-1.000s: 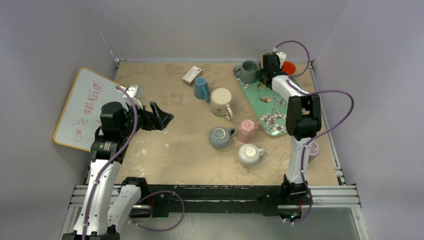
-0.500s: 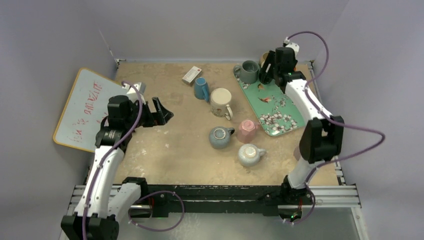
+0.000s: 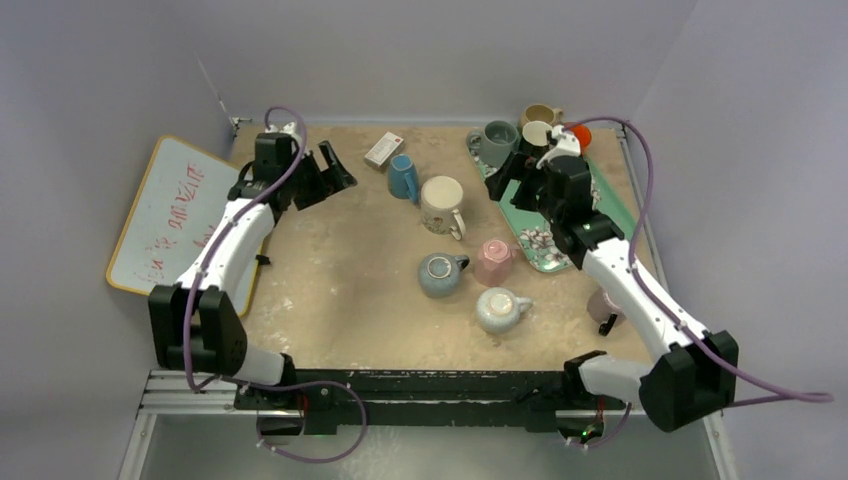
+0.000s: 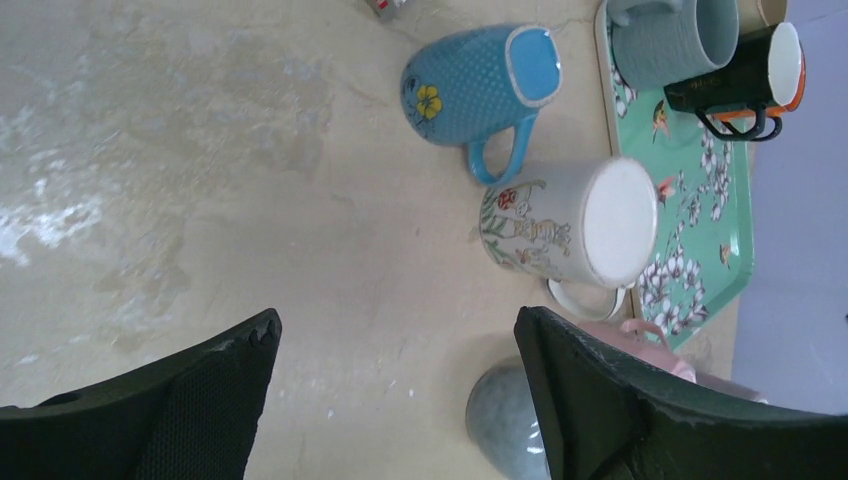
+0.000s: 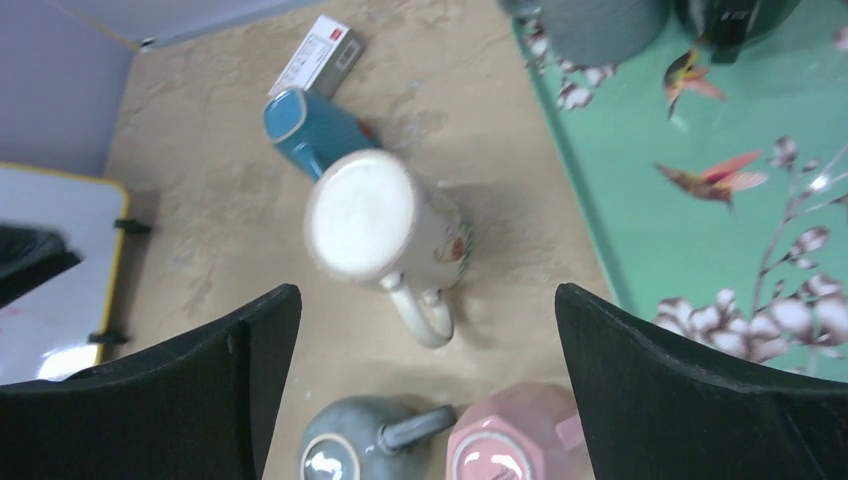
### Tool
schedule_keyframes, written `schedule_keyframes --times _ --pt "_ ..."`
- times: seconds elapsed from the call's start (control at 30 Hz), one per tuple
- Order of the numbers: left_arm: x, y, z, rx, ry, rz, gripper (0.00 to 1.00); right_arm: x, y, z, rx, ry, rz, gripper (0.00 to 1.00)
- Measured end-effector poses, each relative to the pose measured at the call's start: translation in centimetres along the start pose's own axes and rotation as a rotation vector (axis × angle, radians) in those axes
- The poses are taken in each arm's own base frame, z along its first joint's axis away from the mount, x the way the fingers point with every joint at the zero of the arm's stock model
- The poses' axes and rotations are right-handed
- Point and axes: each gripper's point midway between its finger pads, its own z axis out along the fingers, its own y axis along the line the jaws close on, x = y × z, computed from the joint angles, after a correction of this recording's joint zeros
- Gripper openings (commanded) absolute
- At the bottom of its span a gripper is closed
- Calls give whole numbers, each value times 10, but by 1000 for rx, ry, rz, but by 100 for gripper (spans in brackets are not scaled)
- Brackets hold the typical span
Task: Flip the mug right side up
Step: Place the cup on the tray, then turn over the cup at the center of the board.
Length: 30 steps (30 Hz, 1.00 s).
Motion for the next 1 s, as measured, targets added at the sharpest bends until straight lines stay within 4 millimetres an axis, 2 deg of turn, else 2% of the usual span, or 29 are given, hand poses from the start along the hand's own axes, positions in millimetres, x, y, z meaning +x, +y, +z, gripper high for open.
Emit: schedule_keyframes --times 0.1,0.2,0.3,0.5,0.67,1.0 --pt "-4 -12 23 -2 13 10 83 16 4 -11 -55 -1 32 99" --pt "-3 -34 48 16 23 39 77 27 3 -20 -76 5 42 99" --pt "4 -52 71 17 36 78 69 25 4 -31 -94 -25 47 99" --pt "22 -79 120 -10 56 143 63 15 8 -45 -132 -99 52 99" --pt "34 -82 147 -58 56 173 59 13 9 -45 -136 -108 52 99" --pt "39 -76 189 -101 65 177 55 16 8 -43 -137 -107 52 99"
